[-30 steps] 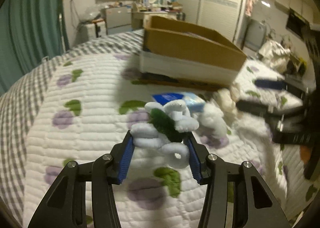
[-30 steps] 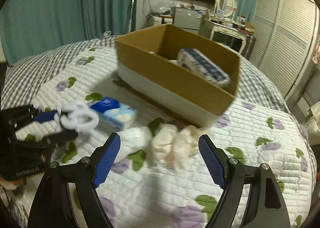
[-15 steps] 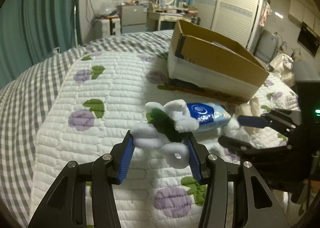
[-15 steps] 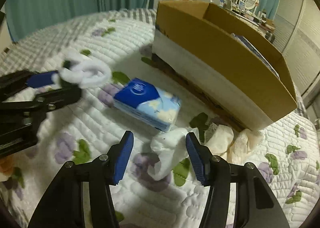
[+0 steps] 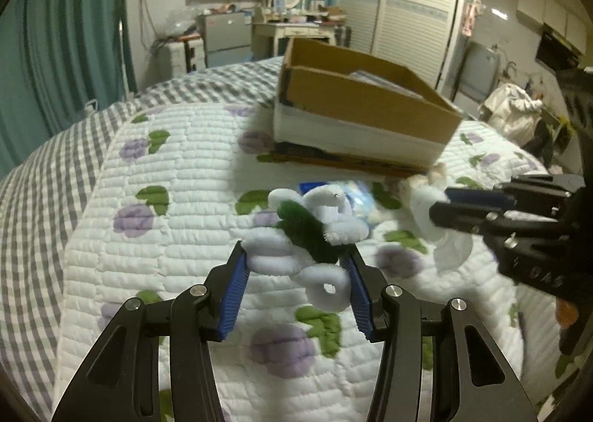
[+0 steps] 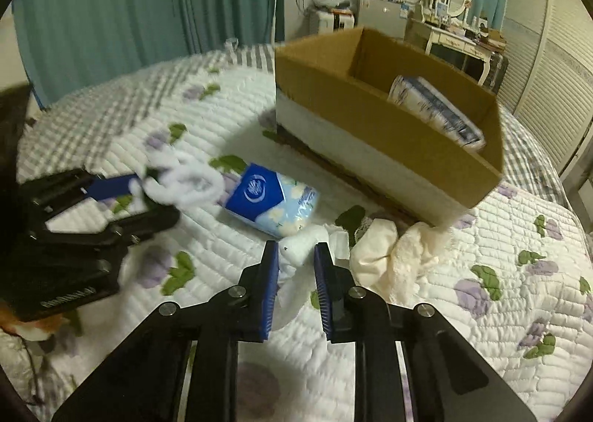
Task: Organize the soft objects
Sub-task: 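Carry the fuzzy toy and the sock with both tools over the box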
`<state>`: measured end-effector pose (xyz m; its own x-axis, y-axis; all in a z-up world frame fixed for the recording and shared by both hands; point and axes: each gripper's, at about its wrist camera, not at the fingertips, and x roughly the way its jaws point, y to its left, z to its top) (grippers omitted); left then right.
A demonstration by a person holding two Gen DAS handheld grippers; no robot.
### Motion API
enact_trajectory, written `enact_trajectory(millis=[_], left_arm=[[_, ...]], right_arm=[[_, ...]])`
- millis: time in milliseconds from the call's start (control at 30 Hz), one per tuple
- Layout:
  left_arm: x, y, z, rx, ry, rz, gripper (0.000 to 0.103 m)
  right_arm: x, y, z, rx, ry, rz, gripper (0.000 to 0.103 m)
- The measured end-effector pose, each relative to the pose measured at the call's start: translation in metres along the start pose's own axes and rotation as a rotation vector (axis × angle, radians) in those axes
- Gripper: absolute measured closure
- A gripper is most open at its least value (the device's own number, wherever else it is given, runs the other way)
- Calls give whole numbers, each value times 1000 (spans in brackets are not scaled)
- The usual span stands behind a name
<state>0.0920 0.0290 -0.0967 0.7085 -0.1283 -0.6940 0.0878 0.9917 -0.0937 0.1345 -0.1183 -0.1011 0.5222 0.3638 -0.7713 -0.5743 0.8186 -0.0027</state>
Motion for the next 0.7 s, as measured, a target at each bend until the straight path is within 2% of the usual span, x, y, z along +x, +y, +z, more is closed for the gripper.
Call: enact_trajectory(millis=[167,300,400,567,700], left_arm=[[-24,-15,15,7,-40,-17,54],[-45,-26,38,11,-86,-38,54],[-52,-32,61,9,-113,-46,54],[-45,-41,102,45,-158,-22,54],[-22,-43,138,62,-181,-2,54]], right_arm=[[-47,-3,5,33,-103,16,84],[-88,-5,17,40,-225,-18,84],[-103,-14,33,47,-285,-50,84],[-115,-39,73,80,-362,-82,84],[-113,-65,112,98,-412,-104,84]])
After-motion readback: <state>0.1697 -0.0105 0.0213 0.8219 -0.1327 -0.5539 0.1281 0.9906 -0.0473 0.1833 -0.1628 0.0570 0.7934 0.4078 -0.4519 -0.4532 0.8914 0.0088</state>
